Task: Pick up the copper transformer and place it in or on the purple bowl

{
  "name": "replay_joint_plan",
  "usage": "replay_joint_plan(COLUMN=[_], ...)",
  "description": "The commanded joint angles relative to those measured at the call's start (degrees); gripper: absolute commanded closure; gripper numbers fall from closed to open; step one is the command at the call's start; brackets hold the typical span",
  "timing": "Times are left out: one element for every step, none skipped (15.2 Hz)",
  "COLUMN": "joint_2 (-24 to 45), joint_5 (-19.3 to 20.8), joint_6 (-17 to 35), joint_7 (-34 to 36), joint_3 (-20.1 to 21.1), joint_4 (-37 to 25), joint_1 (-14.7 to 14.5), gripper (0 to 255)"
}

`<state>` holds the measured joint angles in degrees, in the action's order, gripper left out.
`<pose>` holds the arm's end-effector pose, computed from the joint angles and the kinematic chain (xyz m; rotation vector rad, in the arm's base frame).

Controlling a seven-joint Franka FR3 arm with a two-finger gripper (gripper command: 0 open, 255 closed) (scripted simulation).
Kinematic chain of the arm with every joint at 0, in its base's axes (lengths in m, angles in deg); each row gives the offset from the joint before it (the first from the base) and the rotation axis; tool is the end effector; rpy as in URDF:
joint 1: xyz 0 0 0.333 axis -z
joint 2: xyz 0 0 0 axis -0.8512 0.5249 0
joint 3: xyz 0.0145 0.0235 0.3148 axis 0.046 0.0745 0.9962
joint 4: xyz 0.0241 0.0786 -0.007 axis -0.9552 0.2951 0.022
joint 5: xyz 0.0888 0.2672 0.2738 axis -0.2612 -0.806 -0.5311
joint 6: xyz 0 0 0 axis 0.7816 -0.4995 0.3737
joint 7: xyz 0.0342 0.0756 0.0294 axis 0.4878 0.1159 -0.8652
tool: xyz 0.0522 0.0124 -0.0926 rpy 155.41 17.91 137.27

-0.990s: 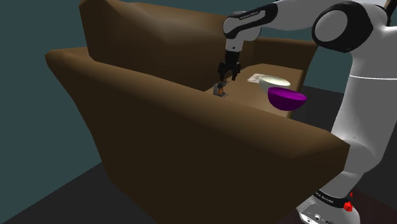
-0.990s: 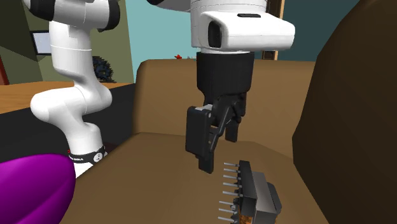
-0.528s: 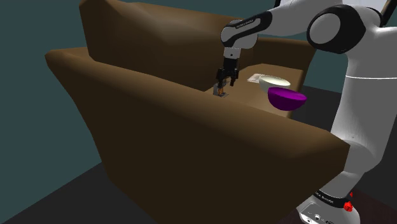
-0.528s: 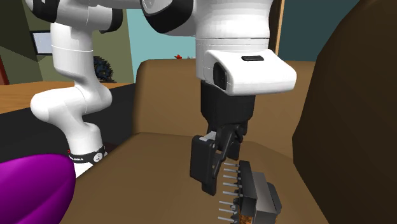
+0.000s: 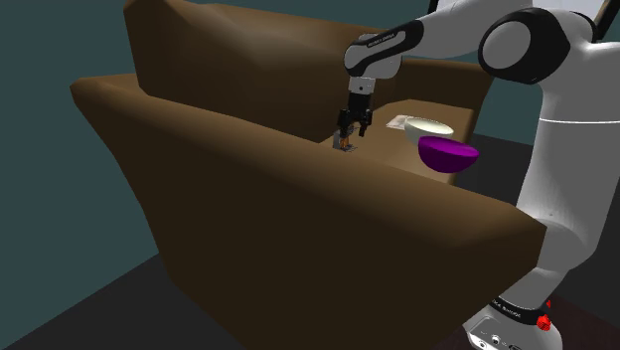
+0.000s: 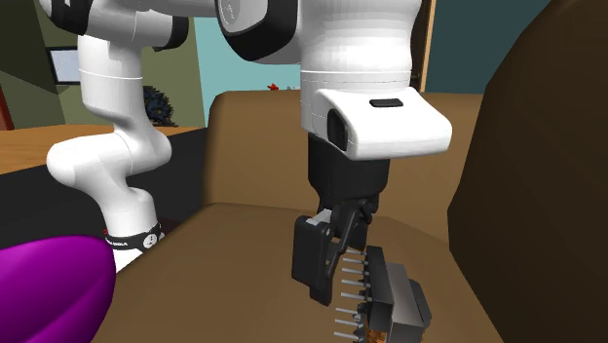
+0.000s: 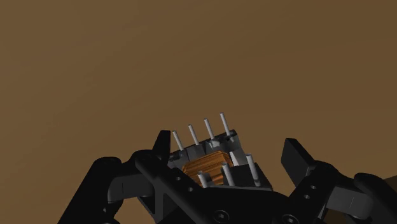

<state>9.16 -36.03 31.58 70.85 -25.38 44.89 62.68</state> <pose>0.6069 -0.1444 0.4403 -3.0274 0.2380 0.0761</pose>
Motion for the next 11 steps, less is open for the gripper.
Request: replay_joint_plan(joint_2=[0.00, 0.00, 0.00, 0.00, 0.00, 0.02, 0.02, 0.02, 0.03, 0.00, -0.17], joint_5=[0.00, 0.00, 0.00, 0.00, 0.00, 0.00, 0.00, -0.01, -0.01, 0.00, 0.06], joint_6=[0.00, 0.00, 0.00, 0.00, 0.00, 0.00, 0.01, 0.02, 0.02, 0.01, -0.69], joint_7=[0.00, 0.00, 0.00, 0.00, 0.00, -0.01, -0.01, 0.00, -0.01, 0.00, 0.09], joint_3=[0.00, 0.00, 0.00, 0.00, 0.00, 0.00, 0.00, 0.00, 0.00, 0.00, -0.02], joint_4=[0.00, 0.00, 0.00, 0.00, 0.00, -0.01, -0.01, 0.00, 0.00, 0.01, -0.53], joint_1=[0.00, 0.00, 0.00, 0.00, 0.00, 0.00, 0.00, 0.00, 0.00, 0.00, 0.01], gripper=[255, 255, 255, 255, 255, 255, 255, 255, 255, 255, 255])
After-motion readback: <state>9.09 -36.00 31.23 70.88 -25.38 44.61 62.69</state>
